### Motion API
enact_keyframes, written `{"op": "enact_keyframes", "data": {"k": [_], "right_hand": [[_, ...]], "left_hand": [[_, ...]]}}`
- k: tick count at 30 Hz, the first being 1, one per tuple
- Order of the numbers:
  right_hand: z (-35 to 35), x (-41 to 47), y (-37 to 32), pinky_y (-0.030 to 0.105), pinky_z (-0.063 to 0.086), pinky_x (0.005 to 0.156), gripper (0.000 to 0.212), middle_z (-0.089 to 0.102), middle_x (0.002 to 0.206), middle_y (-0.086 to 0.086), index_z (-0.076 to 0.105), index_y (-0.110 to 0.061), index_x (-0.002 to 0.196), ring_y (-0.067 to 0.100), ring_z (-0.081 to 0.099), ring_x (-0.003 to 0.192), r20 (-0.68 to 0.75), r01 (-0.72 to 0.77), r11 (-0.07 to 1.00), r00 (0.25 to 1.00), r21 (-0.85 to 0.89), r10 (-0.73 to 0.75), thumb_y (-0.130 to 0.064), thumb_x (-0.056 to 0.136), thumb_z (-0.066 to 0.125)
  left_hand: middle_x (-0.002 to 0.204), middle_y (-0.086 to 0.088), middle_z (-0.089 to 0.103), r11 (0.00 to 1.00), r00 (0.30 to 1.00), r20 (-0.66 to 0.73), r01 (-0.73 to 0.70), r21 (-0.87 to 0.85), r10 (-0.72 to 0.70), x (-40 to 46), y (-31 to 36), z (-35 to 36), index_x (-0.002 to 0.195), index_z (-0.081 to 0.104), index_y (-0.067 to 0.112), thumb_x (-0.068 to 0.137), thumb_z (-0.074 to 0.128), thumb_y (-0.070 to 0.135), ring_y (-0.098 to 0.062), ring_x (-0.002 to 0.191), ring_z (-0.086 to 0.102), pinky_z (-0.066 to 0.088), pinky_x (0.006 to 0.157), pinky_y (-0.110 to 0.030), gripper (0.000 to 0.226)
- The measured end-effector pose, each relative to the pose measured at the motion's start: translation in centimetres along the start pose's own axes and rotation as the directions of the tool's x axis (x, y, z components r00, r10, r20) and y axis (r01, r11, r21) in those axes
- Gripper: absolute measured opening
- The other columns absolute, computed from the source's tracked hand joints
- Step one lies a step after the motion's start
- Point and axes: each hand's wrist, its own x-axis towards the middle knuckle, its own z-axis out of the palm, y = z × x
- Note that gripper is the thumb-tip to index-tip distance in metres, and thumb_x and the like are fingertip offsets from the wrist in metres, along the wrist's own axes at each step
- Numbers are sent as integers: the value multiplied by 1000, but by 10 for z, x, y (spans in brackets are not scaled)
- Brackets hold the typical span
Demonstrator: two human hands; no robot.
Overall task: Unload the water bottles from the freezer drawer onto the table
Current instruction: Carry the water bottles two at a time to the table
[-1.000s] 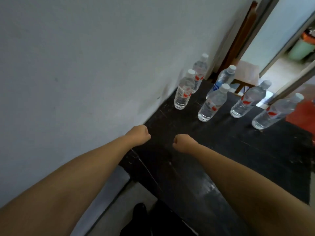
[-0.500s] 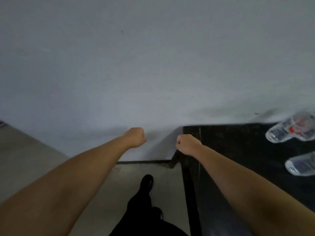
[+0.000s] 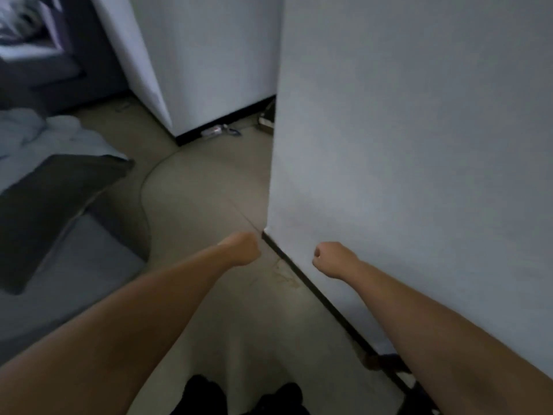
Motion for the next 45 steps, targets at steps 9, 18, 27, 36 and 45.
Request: {"op": "enact_keyframes", "data": {"k": [9, 18, 27, 36, 45], "right_hand": [[39, 36, -232, 30, 42, 76, 23, 62, 117, 20, 62, -8, 95, 32, 60, 107, 100, 324, 928, 945, -185, -310, -22, 92, 43], [88, 30, -411, 30, 45, 79, 34, 61, 122, 20, 62, -2, 115, 33, 59, 112, 223, 554, 756, 832, -349, -507, -24, 95, 45], [153, 9, -556, 34, 46, 90, 38, 57, 129, 17, 57, -4, 121, 33, 56, 115, 493, 808, 373, 578, -456, -650, -26, 93, 42], [188, -20, -691, 36, 45, 90, 28, 58, 124, 15, 57, -5, 119, 30, 56, 112, 660, 932, -36, 227, -360, -716, -16, 98, 41], [251, -85, -792, 39, 50, 91, 29, 64, 116, 13, 64, -5, 112, 31, 61, 106, 784, 877, -378, -2, -297, -621, -15, 97, 42]], "left_hand": [[126, -16, 60, 937, 941, -48, 328, -124, -335, -75, -206, -48, 120, 62, 1, 96, 44, 19, -30, 118, 55, 44, 94, -30, 35], [126, -17, 58, 799, 823, -102, 503, -330, -559, -165, -354, -50, 119, 59, 2, 96, 45, 20, -32, 116, 55, 44, 93, -33, 33], [115, -21, 64, 492, 554, -87, 644, -586, -828, -271, -437, -12, 105, 64, -3, 90, 49, 17, -35, 107, 60, 48, 87, -36, 30], [110, -23, 65, 177, 271, 10, 654, -735, -962, -335, -495, -9, 103, 65, -5, 90, 49, 16, -36, 104, 61, 48, 82, -34, 29], [118, -18, 64, -60, 45, 94, 487, -871, -995, -389, -523, 15, 109, 64, -2, 92, 51, 17, -32, 109, 59, 46, 87, -33, 29]]}}
